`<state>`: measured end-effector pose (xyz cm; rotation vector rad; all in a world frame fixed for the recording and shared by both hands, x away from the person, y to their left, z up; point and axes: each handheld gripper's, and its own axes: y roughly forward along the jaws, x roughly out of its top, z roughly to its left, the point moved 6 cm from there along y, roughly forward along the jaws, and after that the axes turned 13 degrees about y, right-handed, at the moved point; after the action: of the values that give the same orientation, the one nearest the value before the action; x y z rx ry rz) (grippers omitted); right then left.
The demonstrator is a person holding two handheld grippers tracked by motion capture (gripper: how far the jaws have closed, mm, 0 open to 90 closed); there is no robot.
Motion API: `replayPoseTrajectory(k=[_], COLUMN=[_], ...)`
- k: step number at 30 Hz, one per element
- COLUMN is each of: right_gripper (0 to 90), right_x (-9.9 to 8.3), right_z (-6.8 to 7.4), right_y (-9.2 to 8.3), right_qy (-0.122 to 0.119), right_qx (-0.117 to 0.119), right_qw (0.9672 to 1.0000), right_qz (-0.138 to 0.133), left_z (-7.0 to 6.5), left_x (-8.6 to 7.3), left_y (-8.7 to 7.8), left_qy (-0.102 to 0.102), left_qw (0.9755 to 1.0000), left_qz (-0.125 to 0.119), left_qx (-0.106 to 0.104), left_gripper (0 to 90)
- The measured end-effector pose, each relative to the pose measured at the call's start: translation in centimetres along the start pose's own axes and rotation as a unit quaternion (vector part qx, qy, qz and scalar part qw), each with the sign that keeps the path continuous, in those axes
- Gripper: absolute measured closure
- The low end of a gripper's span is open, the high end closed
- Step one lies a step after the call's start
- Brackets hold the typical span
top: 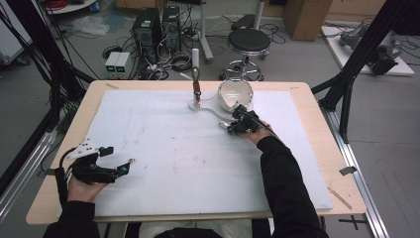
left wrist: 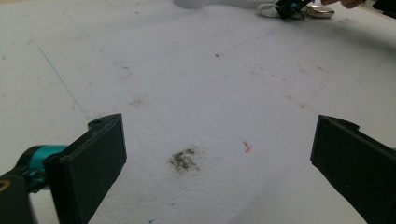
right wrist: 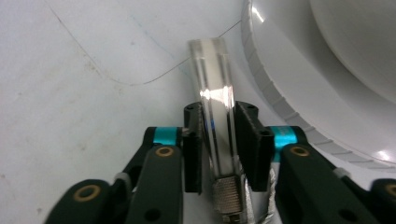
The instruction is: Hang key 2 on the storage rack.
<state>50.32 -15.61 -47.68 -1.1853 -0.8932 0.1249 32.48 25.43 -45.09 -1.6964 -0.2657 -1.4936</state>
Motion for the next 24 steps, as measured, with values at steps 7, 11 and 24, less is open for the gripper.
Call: replayPoseTrajectory(k=[7, 11, 24], right_gripper=[74.9, 75.0, 75.1], right_x=[-0.2, 0.0, 0.3], right_z=[0.2, 0.2, 0.2], right_y=[-0.4, -1.2, -4.2], right_qy=[-0.003, 0.000, 0.032], right_qx=[-0.009, -0.005, 0.008], right_qw=[1.0000, 0.9999, 0.9982], right_qz=[0.001, -0.010, -0.050], left_z=[0.0, 0.0, -0.2], left_x=[0.0, 0.0, 0.1], left_y=[0.0, 0.0, 0.0], left_qy=[0.001, 0.000, 0.000], left_qw=[1.0000, 1.0000, 1.0000], left_qz=[0.000, 0.000, -0.001], left_qx=[0.000, -0.001, -0.003], left_gripper=[3.9, 3.9, 3.9])
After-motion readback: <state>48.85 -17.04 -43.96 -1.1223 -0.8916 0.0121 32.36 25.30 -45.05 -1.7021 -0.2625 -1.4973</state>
